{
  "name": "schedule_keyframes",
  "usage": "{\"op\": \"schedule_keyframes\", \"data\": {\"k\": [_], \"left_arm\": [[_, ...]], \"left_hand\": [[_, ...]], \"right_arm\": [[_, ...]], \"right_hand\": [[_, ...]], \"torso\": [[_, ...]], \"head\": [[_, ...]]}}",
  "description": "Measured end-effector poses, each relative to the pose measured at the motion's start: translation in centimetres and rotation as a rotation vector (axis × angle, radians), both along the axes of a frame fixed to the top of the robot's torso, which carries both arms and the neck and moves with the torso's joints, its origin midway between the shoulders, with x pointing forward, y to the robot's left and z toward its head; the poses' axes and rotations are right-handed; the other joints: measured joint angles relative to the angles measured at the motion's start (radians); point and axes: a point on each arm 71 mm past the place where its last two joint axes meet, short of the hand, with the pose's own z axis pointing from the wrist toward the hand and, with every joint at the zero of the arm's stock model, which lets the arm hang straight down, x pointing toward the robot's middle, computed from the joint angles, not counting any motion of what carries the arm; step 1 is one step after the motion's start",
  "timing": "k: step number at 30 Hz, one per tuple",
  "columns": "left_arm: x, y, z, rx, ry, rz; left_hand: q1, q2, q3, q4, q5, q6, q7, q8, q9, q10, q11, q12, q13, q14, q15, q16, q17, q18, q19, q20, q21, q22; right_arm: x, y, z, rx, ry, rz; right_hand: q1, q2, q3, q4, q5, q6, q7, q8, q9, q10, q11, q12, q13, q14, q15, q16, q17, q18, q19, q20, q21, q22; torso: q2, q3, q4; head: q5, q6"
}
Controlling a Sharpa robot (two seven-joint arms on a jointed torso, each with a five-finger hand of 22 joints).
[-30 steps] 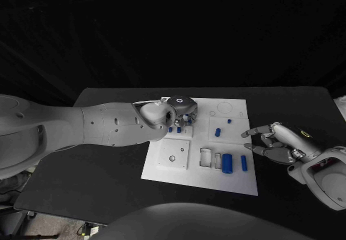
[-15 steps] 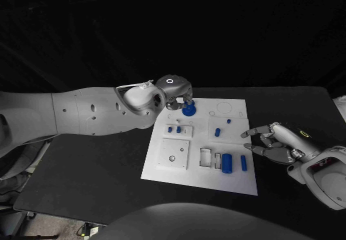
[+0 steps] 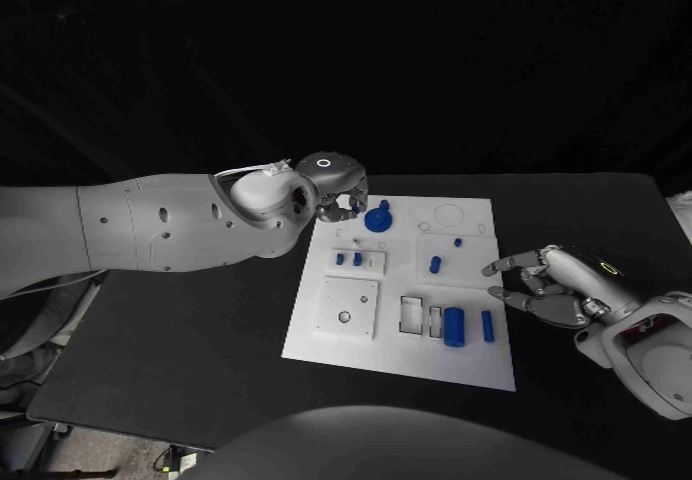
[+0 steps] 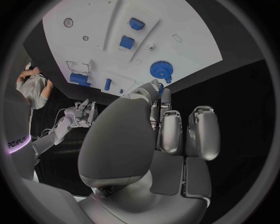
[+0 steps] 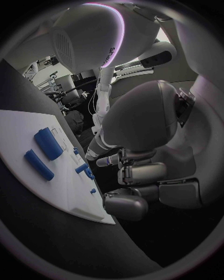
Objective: Assemble the parts on the task board
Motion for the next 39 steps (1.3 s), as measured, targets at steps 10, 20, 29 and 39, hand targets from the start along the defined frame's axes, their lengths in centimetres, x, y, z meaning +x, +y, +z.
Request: {"op": "schedule_keyframes", "data": {"k": [10,20,29,39], "left_arm": [[-0.1,0.1,-2.1,0.014,0.058,0.018],[-0.3,0.0,-4.0,0.017,0.097,0.027],[-0.4,0.0,-4.7,0.017,0.110,0.029],[-0.4,-0.4,-5.1,0.015,0.114,0.027]], "left_hand": [[0.000,0.000,0.001,0.002,-0.008,0.000,0.000,-0.004,0.000,0.005,0.002,-0.006,-0.003,0.000,0.000,0.000,-0.003,0.000,0.000,0.000,0.000,0.000],[0.000,0.000,0.007,0.002,-0.008,-0.007,-0.007,-0.010,-0.003,0.010,-0.003,-0.018,-0.006,0.000,0.000,-0.005,-0.009,0.000,0.000,0.000,-0.004,0.000],[0.003,-0.005,0.010,0.004,-0.014,-0.013,-0.006,-0.014,-0.006,0.015,-0.009,-0.020,-0.007,0.000,0.000,-0.010,-0.013,0.000,0.000,0.000,-0.004,0.000],[0.001,-0.006,0.015,0.004,-0.016,-0.014,-0.007,-0.020,-0.008,0.022,-0.015,-0.028,-0.008,0.000,0.000,-0.010,-0.016,0.000,0.000,0.000,-0.007,0.000]], "right_arm": [[0.0,0.0,0.0,-0.001,0.002,-0.001],[0.0,-0.1,0.0,-0.003,0.004,-0.002],[0.0,-0.1,0.0,-0.002,0.005,-0.001],[-0.1,-0.1,-0.1,-0.002,0.006,-0.001]], "right_hand": [[0.000,0.000,0.000,0.000,0.000,0.000,0.000,0.000,0.001,0.000,0.000,0.000,0.000,0.000,0.000,0.000,0.000,0.000,0.000,0.000,0.000,0.000],[0.000,0.000,0.000,0.000,0.000,0.000,0.000,0.000,0.002,0.000,0.000,0.000,0.000,0.000,0.000,0.000,0.000,0.000,-0.004,0.004,0.000,0.000],[0.000,0.000,0.000,0.000,0.000,0.000,0.000,0.000,0.003,0.000,0.000,-0.004,0.000,0.000,0.000,0.000,0.000,0.000,-0.004,0.004,0.000,0.000],[0.000,0.000,0.000,0.000,0.000,0.000,0.000,0.000,0.002,0.000,0.000,-0.004,0.000,0.000,0.000,0.000,0.000,0.000,-0.004,0.004,0.000,0.000]], "torso": [[0.001,0.0002,-0.0006],[0.000,0.0001,0.0004],[0.000,0.0002,0.0000],[0.000,0.0002,-0.0005]], "head": [[-0.004,0.000],[-0.004,0.000],[-0.002,0.000],[0.001,0.000]]}}
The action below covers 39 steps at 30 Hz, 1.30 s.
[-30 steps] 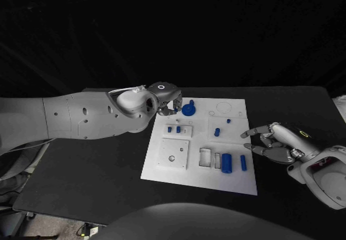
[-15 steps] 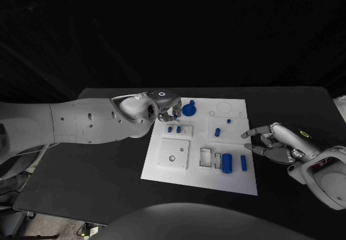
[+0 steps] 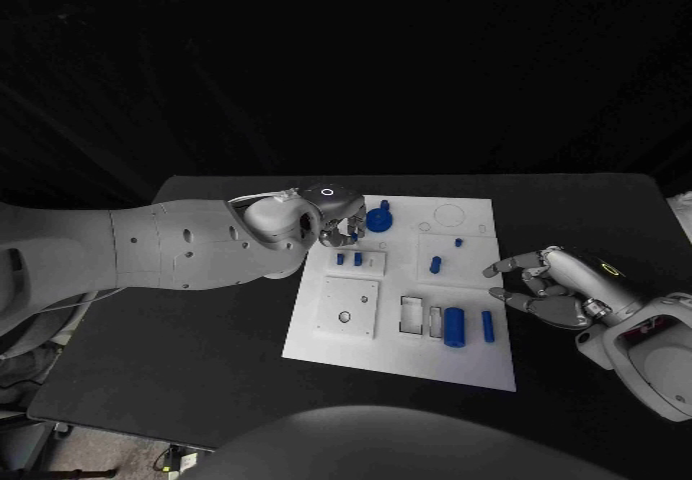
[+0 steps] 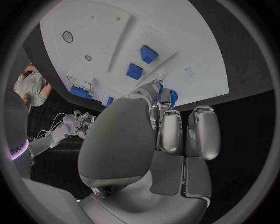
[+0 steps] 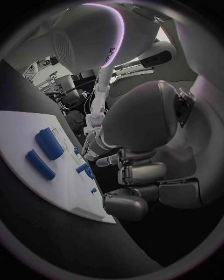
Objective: Assemble the parts on the task board
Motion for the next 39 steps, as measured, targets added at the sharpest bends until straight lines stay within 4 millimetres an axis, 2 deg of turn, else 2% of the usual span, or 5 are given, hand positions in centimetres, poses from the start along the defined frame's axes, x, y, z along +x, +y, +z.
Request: {"op": "schedule_keyframes", "data": {"k": [9,39], "left_arm": [[0.1,-0.3,-0.6,0.003,0.008,0.002],[0.6,-0.1,-1.2,0.020,0.017,0.021]], "left_hand": [[-0.004,-0.004,0.000,0.000,0.000,0.000,0.000,-0.002,-0.001,0.002,-0.002,-0.001,0.000,0.000,0.000,-0.005,-0.004,0.000,0.000,0.000,0.000,0.000],[0.003,-0.005,0.006,-0.006,-0.001,-0.009,-0.009,-0.009,-0.003,-0.002,0.002,-0.021,-0.001,0.000,0.000,-0.028,-0.034,0.000,0.000,0.000,-0.025,0.000]], "right_arm": [[0.0,0.0,0.0,0.000,0.003,0.000],[-0.2,0.0,-0.5,0.004,0.029,-0.007]], "right_hand": [[0.000,0.000,0.000,0.000,0.000,0.000,0.000,0.000,0.001,0.000,0.000,0.000,0.000,0.000,0.000,0.000,0.000,0.000,0.000,0.000,-0.004,0.000],[0.004,0.004,0.000,0.000,0.000,0.000,0.000,0.000,0.003,0.000,0.000,0.000,0.000,0.000,0.000,0.000,0.000,0.000,0.000,0.000,-0.004,0.001]], "torso": [[0.000,0.0000,0.0004],[0.000,0.0002,0.0004]], "head": [[-0.005,0.000],[-0.001,0.000]]}}
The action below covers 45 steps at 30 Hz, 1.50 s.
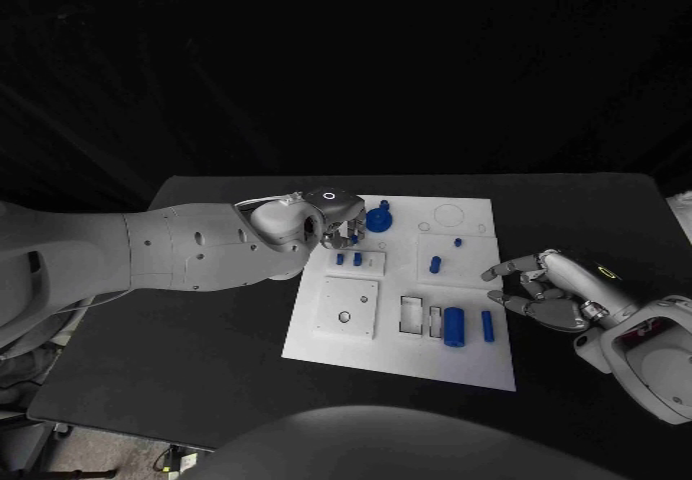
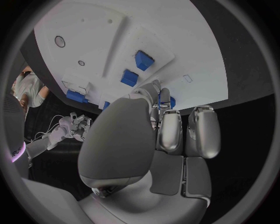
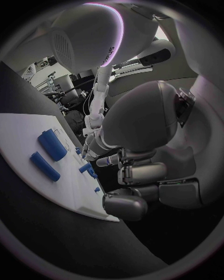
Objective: Assemble the parts on the task board
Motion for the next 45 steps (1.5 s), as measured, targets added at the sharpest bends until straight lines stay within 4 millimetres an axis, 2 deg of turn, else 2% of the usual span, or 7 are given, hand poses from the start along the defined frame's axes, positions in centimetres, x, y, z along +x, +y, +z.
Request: {"op": "schedule_keyframes", "data": {"k": [10,22,29,33,37,41,45], "left_arm": [[-0.1,0.1,-0.1,0.010,0.013,0.000],[-0.2,0.1,-0.1,0.009,0.015,-0.002],[-0.3,0.1,-0.2,0.014,0.018,-0.002],[-0.4,0.2,-0.3,0.019,0.021,0.001],[-0.5,0.6,-0.2,0.023,0.013,0.001],[-0.6,1.0,0.0,0.022,-0.009,0.001],[-0.8,1.4,0.3,0.025,-0.046,-0.001]], "left_hand": [[-0.012,-0.012,0.000,0.000,-0.043,-0.023,-0.016,-0.012,-0.006,-0.007,-0.004,-0.009,0.000,0.000,0.000,-0.014,-0.016,0.000,0.000,0.000,-0.014,0.000],[-0.015,-0.015,0.003,0.003,-0.055,-0.024,-0.017,-0.012,-0.006,-0.007,-0.004,-0.014,0.003,0.000,0.000,-0.031,-0.038,0.000,-0.002,-0.002,-0.025,0.000],[-0.018,-0.018,0.003,0.008,-0.061,-0.049,-0.031,-0.028,-0.010,-0.011,-0.001,-0.021,0.005,0.000,0.000,-0.039,-0.050,0.000,-0.004,-0.004,-0.035,0.000],[-0.019,-0.033,0.005,0.020,-0.064,-0.132,-0.070,-0.065,-0.031,-0.012,0.001,-0.030,0.009,0.000,0.000,-0.044,-0.055,0.000,-0.004,-0.004,-0.037,0.000],[-0.046,-0.059,-0.026,0.059,-0.088,-0.262,-0.136,-0.070,-0.068,-0.033,0.006,-0.051,0.010,0.000,0.000,-0.044,-0.058,0.000,-0.004,-0.003,-0.043,0.000],[-0.065,-0.050,-0.207,0.082,-0.088,-0.512,-0.192,-0.083,-0.102,-0.065,0.014,-0.074,0.010,0.000,0.000,-0.044,-0.059,0.000,-0.007,0.000,-0.043,0.001],[-0.065,-0.043,-0.315,0.087,-0.088,-0.637,-0.211,-0.084,-0.110,-0.090,0.021,-0.086,0.008,-0.001,0.008,-0.044,-0.059,0.000,-0.007,0.001,-0.043,0.001]], "right_arm": [[0.0,0.0,0.0,0.000,0.003,-0.001],[0.0,0.0,-0.1,0.000,0.004,-0.003],[0.0,0.0,-0.1,0.000,0.004,-0.003],[0.0,0.0,-0.1,0.000,0.005,-0.003],[0.0,0.0,-0.1,0.000,0.005,-0.004],[0.0,-0.1,-0.1,-0.001,0.005,-0.006],[0.0,-0.2,-0.1,-0.002,0.004,-0.010]], "right_hand": [[0.000,0.000,0.003,-0.003,0.000,0.000,0.000,0.000,0.000,0.000,0.000,0.000,0.000,0.000,0.000,0.000,0.000,0.000,0.000,0.000,0.000,0.000],[0.000,0.000,0.003,-0.003,0.000,0.000,0.000,0.000,0.001,0.000,0.000,0.000,0.000,0.000,0.000,0.000,0.000,0.000,0.000,0.000,0.000,0.000],[0.000,0.000,0.003,-0.003,0.000,0.000,0.000,0.000,0.002,0.000,0.000,0.000,0.000,0.000,0.000,0.000,0.001,0.000,0.000,0.000,0.000,0.000],[0.000,0.000,0.003,-0.003,0.000,-0.002,0.002,0.000,0.002,0.000,0.000,0.000,0.000,0.000,0.000,0.000,0.001,0.000,0.000,0.000,0.000,0.000],[0.000,0.000,0.003,-0.003,-0.003,-0.011,0.005,-0.005,0.004,0.000,0.000,-0.001,0.000,0.000,0.000,0.000,0.001,0.000,-0.004,-0.004,-0.004,0.000],[0.000,0.000,0.003,-0.003,-0.010,-0.018,0.007,-0.008,0.004,0.000,0.000,-0.004,0.000,0.000,0.000,0.000,0.001,0.000,-0.004,-0.004,-0.006,0.000],[0.000,0.000,0.003,-0.003,-0.010,-0.018,0.007,-0.008,0.005,0.000,0.000,-0.004,0.000,0.000,0.000,0.000,0.001,0.000,-0.004,-0.004,-0.006,-0.001]], "torso": [[0.000,0.0001,0.0000],[0.000,0.0001,0.0002],[0.000,0.0000,0.0004],[0.001,0.0000,0.0004],[0.001,-0.0001,0.0003],[0.001,-0.0003,0.0001],[0.000,-0.0003,0.0002]], "head": [[0.001,0.000],[0.003,0.000],[0.003,0.000],[0.004,0.000],[0.004,0.000],[0.004,0.000],[0.004,0.000]]}}
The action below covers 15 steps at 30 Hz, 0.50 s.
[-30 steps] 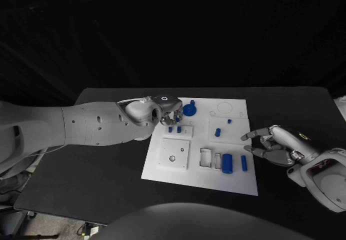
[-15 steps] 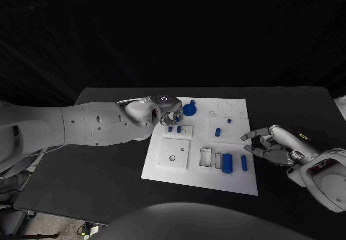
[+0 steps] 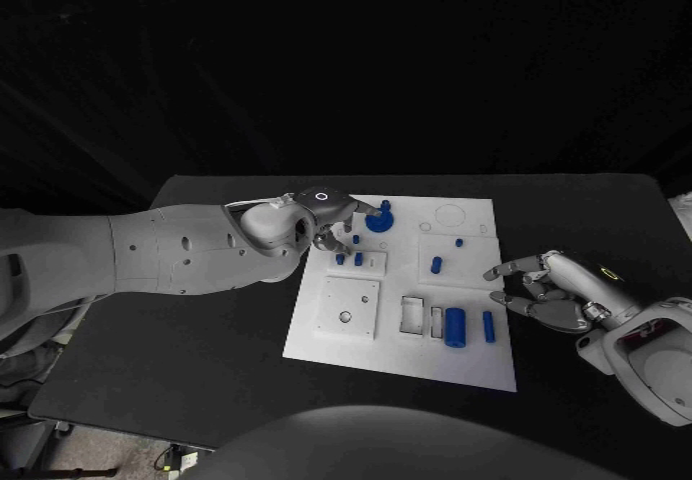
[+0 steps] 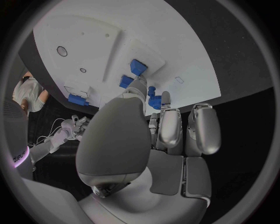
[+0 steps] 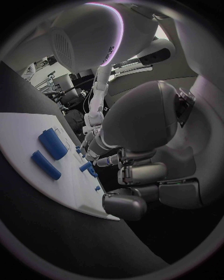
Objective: Assemble the parts on the task board
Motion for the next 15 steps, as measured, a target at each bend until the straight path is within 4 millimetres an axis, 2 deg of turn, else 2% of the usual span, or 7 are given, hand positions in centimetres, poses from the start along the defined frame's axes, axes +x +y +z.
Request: {"op": "schedule_keyframes", "data": {"k": [4,6,9,11,15], "left_arm": [[-0.2,0.7,0.5,0.002,-0.045,0.009],[-0.2,1.2,1.1,-0.004,-0.070,0.018],[0.1,1.9,2.8,-0.023,-0.124,0.032],[0.5,2.4,4.5,-0.044,-0.175,0.042],[1.4,3.6,7.9,-0.103,-0.278,0.072]], "left_hand": [[-0.031,0.009,-0.036,0.001,0.009,-0.013,-0.006,0.000,0.000,-0.016,0.008,-0.002,-0.001,-0.001,0.001,0.000,-0.004,0.000,0.000,0.007,-0.006,0.000],[-0.036,0.012,-0.037,0.000,0.012,0.012,-0.001,0.000,0.003,-0.027,0.010,-0.007,-0.001,0.003,0.005,0.000,-0.003,0.000,0.000,0.007,-0.006,0.000],[-0.059,0.027,-0.051,0.000,0.012,0.096,0.008,0.014,0.012,-0.072,0.015,-0.022,-0.006,-0.003,0.010,-0.003,-0.011,0.000,0.001,0.013,-0.012,0.000],[-0.070,0.039,-0.051,0.000,0.021,0.174,0.017,0.028,0.020,-0.102,0.020,-0.030,-0.010,-0.003,0.010,-0.010,-0.018,0.000,-0.002,0.016,-0.021,0.000],[-0.076,0.069,-0.005,-0.002,0.021,0.306,0.047,0.053,0.030,-0.133,0.026,-0.030,-0.015,-0.002,0.010,-0.010,-0.018,0.000,-0.002,0.016,-0.021,0.000]], "right_arm": [[0.0,-0.2,0.0,-0.002,0.000,-0.004],[0.0,-0.2,0.0,-0.002,0.000,-0.007],[0.1,-0.3,0.1,-0.003,-0.003,-0.010],[0.2,-0.4,0.2,-0.004,-0.007,-0.013],[0.6,-0.5,0.6,-0.008,-0.018,-0.022]], "right_hand": [[0.000,0.000,0.000,0.000,-0.004,0.000,0.000,0.000,0.000,0.000,0.000,0.000,0.000,0.000,0.000,0.000,0.000,0.000,-0.004,0.004,0.000,0.000],[0.000,0.000,0.000,0.000,-0.004,0.000,0.000,0.000,0.000,0.000,0.000,0.000,0.000,0.000,0.000,0.000,0.000,0.000,-0.004,0.004,0.000,0.000],[0.000,0.000,0.000,0.000,-0.004,0.000,0.000,0.000,0.000,0.000,0.000,-0.006,0.000,0.000,0.000,0.000,0.000,0.000,-0.004,0.004,0.000,0.000],[0.000,0.000,0.000,0.000,-0.004,0.000,0.000,0.000,0.000,0.000,0.000,-0.006,0.000,0.000,0.000,0.000,0.000,0.000,-0.004,0.004,-0.004,0.000],[0.000,0.000,0.000,0.000,-0.004,0.000,0.000,0.000,0.002,0.000,0.000,-0.019,0.000,0.000,0.000,0.000,0.000,0.000,-0.007,0.000,-0.010,0.000]], "torso": [[0.000,-0.0004,0.0001],[0.000,-0.0005,0.0002],[0.000,-0.0011,0.0003],[-0.001,-0.0011,0.0002],[-0.002,-0.0015,0.0004]], "head": [[0.001,0.000],[0.001,0.000],[0.003,0.000],[0.005,0.000],[0.010,0.000]]}}
